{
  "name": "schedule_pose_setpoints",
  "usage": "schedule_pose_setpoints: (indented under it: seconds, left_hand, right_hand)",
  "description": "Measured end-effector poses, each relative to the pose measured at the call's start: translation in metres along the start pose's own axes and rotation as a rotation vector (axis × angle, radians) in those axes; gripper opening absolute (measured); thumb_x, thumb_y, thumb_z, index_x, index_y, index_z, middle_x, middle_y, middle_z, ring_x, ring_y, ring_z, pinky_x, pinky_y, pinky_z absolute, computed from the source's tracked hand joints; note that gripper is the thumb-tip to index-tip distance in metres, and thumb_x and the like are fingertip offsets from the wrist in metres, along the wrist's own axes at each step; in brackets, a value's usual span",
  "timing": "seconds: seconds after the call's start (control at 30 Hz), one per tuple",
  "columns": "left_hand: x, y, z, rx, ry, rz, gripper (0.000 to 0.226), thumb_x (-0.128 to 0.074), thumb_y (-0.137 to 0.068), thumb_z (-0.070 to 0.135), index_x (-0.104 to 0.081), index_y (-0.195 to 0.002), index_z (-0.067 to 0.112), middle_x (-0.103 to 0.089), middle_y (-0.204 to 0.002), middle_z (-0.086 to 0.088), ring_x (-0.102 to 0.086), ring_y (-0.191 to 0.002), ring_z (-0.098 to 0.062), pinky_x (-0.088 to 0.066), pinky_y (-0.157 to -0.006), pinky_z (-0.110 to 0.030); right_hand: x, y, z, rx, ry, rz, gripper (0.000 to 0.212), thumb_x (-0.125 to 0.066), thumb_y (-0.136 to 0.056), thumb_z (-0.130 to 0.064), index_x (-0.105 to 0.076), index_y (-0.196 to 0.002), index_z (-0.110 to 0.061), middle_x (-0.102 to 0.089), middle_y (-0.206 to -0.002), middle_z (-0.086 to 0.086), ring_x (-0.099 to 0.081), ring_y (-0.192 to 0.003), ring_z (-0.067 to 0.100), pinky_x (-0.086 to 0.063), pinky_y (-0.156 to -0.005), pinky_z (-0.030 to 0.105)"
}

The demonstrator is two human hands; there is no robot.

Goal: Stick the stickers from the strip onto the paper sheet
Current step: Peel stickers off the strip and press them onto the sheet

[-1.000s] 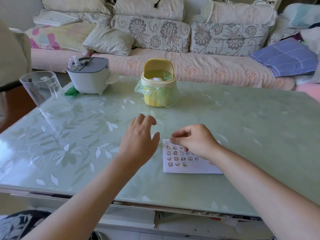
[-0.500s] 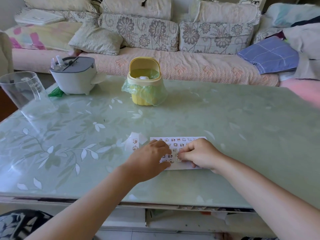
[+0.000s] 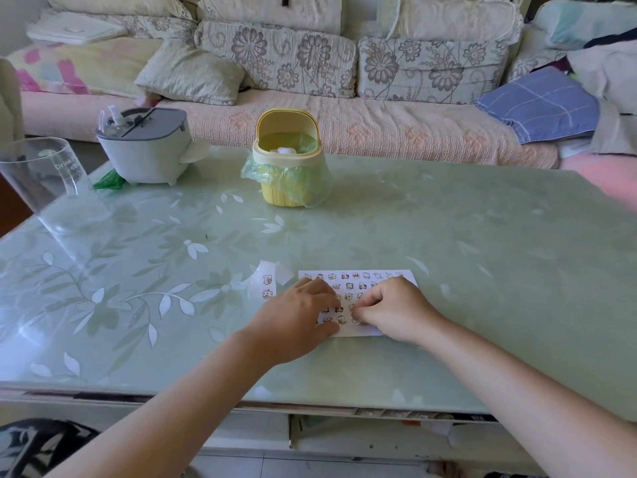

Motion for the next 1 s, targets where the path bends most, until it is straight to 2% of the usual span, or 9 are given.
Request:
schedule_pose_setpoints:
  seconds: [0.13,0.2,0.27,0.4,0.47,0.63,0.83,0.9,1.0]
  left_hand:
    - [0.005,0.003,0.008,-0.052,0.0,0.07,0.033,-0.061,-0.091,0.036,-0.062,-0.124,0.03,-0.055,-0.125,0.016,-0.042,-0.121,-0.006,-0.045,-0.087,-0.024]
    - [0.006,0.004,0.013,-0.083,0.012,0.09,0.028,-0.062,-0.091,0.029,-0.065,-0.119,0.031,-0.057,-0.121,0.017,-0.043,-0.117,-0.005,-0.036,-0.08,-0.016]
    - [0.003,0.005,0.017,-0.115,0.024,0.089,0.023,-0.062,-0.09,0.023,-0.068,-0.111,0.031,-0.06,-0.114,0.016,-0.049,-0.111,-0.008,-0.038,-0.075,-0.018]
    - [-0.001,0.007,0.016,-0.15,0.022,0.09,0.022,-0.059,-0.09,0.021,-0.07,-0.107,0.03,-0.063,-0.11,0.012,-0.056,-0.105,-0.015,-0.048,-0.073,-0.027]
    - [-0.001,0.008,0.017,-0.154,0.013,0.102,0.022,-0.058,-0.091,0.021,-0.07,-0.107,0.03,-0.063,-0.109,0.012,-0.057,-0.104,-0.016,-0.05,-0.071,-0.03]
    - [-0.002,0.008,0.017,-0.154,0.011,0.1,0.024,-0.057,-0.092,0.02,-0.071,-0.109,0.031,-0.063,-0.11,0.011,-0.056,-0.103,-0.016,-0.043,-0.074,-0.024]
    - [-0.002,0.007,0.017,-0.144,0.015,0.1,0.025,-0.058,-0.091,0.019,-0.069,-0.108,0.033,-0.061,-0.107,0.013,-0.055,-0.1,-0.015,-0.045,-0.074,-0.024]
    - [-0.002,0.007,0.018,-0.154,0.004,0.108,0.024,-0.056,-0.092,0.02,-0.067,-0.108,0.034,-0.061,-0.107,0.014,-0.054,-0.1,-0.014,-0.042,-0.073,-0.023]
    - [-0.003,0.008,0.02,-0.163,-0.031,0.132,0.026,-0.051,-0.092,0.021,-0.065,-0.111,0.032,-0.06,-0.105,0.013,-0.054,-0.099,-0.015,-0.043,-0.069,-0.023]
  right_hand:
    - [0.0,0.002,-0.002,-0.008,0.054,0.021,0.01,-0.07,-0.077,-0.024,-0.077,-0.072,-0.029,-0.074,-0.074,-0.009,-0.065,-0.068,0.011,-0.048,-0.061,0.022]
    - [0.0,0.002,-0.004,-0.016,0.11,0.04,0.01,-0.069,-0.076,-0.025,-0.077,-0.072,-0.03,-0.074,-0.074,-0.011,-0.067,-0.071,0.011,-0.052,-0.064,0.025]
    - [0.0,0.003,-0.008,-0.021,0.184,0.06,0.013,-0.067,-0.075,-0.026,-0.077,-0.074,-0.032,-0.074,-0.077,-0.013,-0.069,-0.079,0.012,-0.058,-0.071,0.028]
    - [0.002,0.005,-0.017,-0.018,0.322,0.058,0.015,-0.063,-0.078,-0.026,-0.075,-0.074,-0.033,-0.068,-0.072,-0.018,-0.064,-0.075,0.009,-0.049,-0.062,0.022]
    - [0.004,0.003,-0.017,-0.021,0.364,0.06,0.01,-0.064,-0.078,-0.031,-0.073,-0.074,-0.036,-0.068,-0.079,-0.02,-0.065,-0.079,0.007,-0.051,-0.067,0.022]
    - [0.009,0.004,-0.025,0.055,0.468,0.148,0.005,-0.066,-0.081,-0.037,-0.065,-0.084,-0.039,-0.065,-0.099,-0.021,-0.063,-0.097,0.009,-0.044,-0.073,0.025]
    - [0.015,0.007,-0.024,0.14,0.528,0.221,0.012,-0.069,-0.079,-0.045,-0.064,-0.084,-0.036,-0.064,-0.09,-0.019,-0.059,-0.093,0.009,-0.039,-0.069,0.026]
    - [0.014,0.01,-0.022,0.173,0.465,0.201,0.012,-0.068,-0.082,-0.046,-0.065,-0.091,-0.038,-0.062,-0.091,-0.02,-0.058,-0.094,0.007,-0.038,-0.071,0.025]
    - [0.008,0.019,-0.029,0.306,0.493,0.211,0.02,-0.06,-0.091,-0.039,-0.069,-0.109,-0.039,-0.062,-0.108,-0.016,-0.06,-0.105,0.009,-0.037,-0.074,0.024]
Point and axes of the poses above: each hand's wrist, its own y-axis away from the middle knuckle, its own x-axis out of the back of the hand, z = x × y, the point moved 9 cm from there along -y, towards the middle knuckle
